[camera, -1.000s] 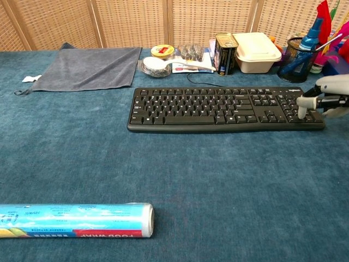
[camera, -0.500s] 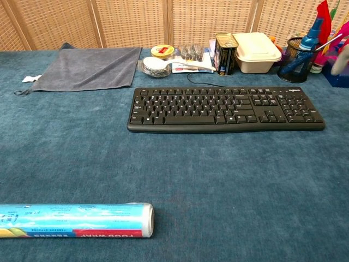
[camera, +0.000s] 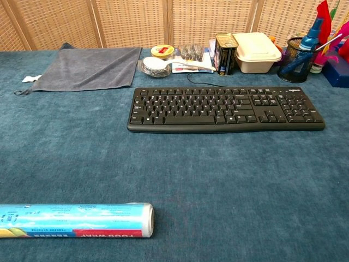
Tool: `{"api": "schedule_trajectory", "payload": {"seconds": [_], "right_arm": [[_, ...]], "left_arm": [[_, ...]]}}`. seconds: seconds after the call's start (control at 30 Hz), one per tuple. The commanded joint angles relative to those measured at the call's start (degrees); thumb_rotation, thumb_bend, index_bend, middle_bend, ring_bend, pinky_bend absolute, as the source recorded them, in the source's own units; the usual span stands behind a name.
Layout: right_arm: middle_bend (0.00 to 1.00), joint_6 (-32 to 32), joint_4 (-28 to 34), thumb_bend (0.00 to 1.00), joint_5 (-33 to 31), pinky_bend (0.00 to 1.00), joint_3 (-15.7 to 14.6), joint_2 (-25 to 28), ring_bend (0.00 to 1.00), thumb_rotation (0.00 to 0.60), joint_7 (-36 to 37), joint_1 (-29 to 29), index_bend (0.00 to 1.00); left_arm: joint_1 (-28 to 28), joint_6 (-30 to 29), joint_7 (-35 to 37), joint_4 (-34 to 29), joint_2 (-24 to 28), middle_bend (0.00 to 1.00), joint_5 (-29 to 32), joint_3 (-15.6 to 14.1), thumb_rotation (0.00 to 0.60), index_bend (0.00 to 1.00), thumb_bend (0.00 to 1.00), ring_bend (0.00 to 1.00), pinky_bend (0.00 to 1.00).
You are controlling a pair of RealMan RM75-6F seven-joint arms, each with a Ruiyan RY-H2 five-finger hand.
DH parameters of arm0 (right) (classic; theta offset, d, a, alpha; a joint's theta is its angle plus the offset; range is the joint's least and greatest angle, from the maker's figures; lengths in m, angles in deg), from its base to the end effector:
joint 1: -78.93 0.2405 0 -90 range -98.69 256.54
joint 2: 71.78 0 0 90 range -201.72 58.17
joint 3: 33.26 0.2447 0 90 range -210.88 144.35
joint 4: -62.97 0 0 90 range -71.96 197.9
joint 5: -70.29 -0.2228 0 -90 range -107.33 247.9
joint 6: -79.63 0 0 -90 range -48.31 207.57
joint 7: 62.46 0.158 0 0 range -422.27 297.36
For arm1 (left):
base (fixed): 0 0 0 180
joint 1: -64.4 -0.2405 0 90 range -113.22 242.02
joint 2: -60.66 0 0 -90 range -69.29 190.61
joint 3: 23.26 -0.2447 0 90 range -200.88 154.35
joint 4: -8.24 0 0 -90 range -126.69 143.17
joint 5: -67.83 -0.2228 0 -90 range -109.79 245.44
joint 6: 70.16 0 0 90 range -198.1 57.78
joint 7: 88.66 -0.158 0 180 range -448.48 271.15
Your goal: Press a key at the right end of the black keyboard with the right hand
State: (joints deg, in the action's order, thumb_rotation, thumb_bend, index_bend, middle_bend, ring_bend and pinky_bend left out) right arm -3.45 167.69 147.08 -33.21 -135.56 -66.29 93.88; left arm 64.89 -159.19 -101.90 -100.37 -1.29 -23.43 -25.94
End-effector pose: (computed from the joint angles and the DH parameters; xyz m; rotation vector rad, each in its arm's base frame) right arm -0.2531 -0.2259 0.1189 1.3885 -1.0517 0.9936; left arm -0.2516 0.1500 0.1263 -1.4263 -0.9445 -0.8954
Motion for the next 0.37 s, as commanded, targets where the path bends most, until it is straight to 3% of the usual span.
{"api": "schedule_trajectory", "payload": {"seconds": [0.03,0.37], "right_arm": [[0.54,-0.9,-0.5,0.51,0.2,0.57,-0.5,-0.5,0.60,0.000,-1.0,-1.6,0.36],[0.54,-1.8,-0.2,0.51,0.1,0.56,0.4,-0.5,0.60,0.000,-1.4,-3.9,0.36]], "left_arm": [[-0.3,0.0,0.4,0.6,-0.4,0.58,-0.2,-0.3,0.000,0.46,0.46,0.53,0.30],[-0.2,0.2,0.7,1.4,-0.9,0.58,-0.2,0.1,0.000,0.46,0.46,0.53,0.30]]}}
